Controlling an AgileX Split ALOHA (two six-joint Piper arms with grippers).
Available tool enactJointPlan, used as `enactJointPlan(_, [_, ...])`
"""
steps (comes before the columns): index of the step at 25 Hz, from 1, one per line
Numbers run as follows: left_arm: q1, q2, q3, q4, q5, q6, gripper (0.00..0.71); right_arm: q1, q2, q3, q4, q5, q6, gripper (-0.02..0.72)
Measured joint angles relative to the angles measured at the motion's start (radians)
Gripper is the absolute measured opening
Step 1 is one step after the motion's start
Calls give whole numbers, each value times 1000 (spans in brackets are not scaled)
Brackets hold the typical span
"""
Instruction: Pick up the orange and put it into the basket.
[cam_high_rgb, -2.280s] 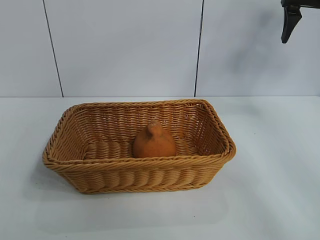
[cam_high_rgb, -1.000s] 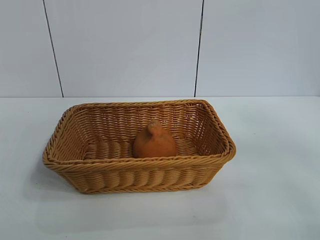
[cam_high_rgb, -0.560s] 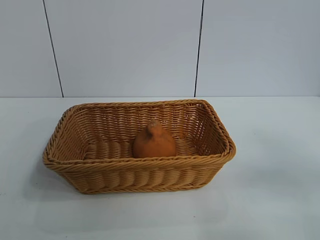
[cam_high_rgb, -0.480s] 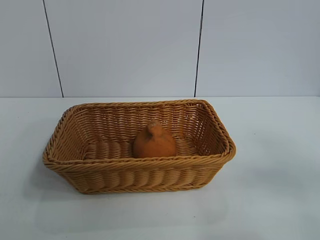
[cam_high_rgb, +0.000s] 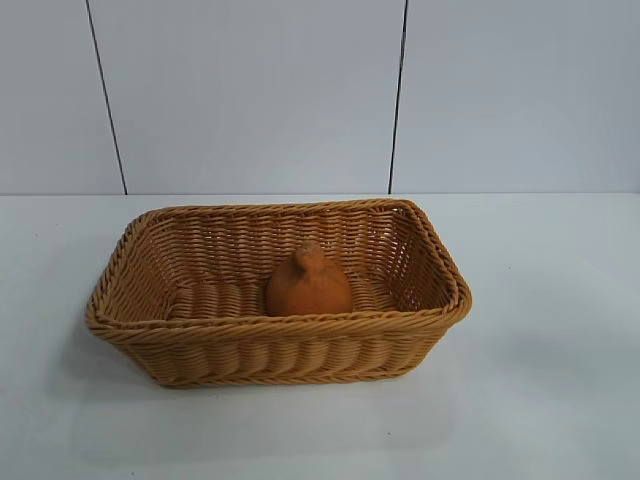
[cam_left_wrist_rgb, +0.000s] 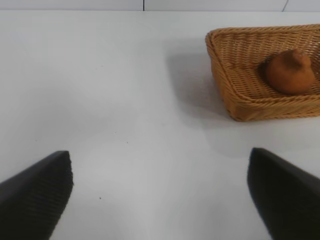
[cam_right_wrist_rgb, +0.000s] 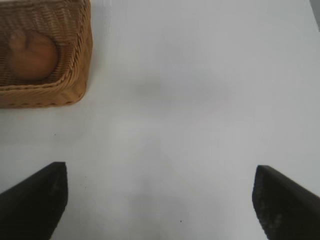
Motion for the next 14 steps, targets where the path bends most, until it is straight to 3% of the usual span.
enactJointPlan(4, [0,0,0,0,0,0,672,0,-128,2,3,0,-2,694])
enactJointPlan(14, [0,0,0,0,0,0,672,57,-141,5,9,0,-2,694])
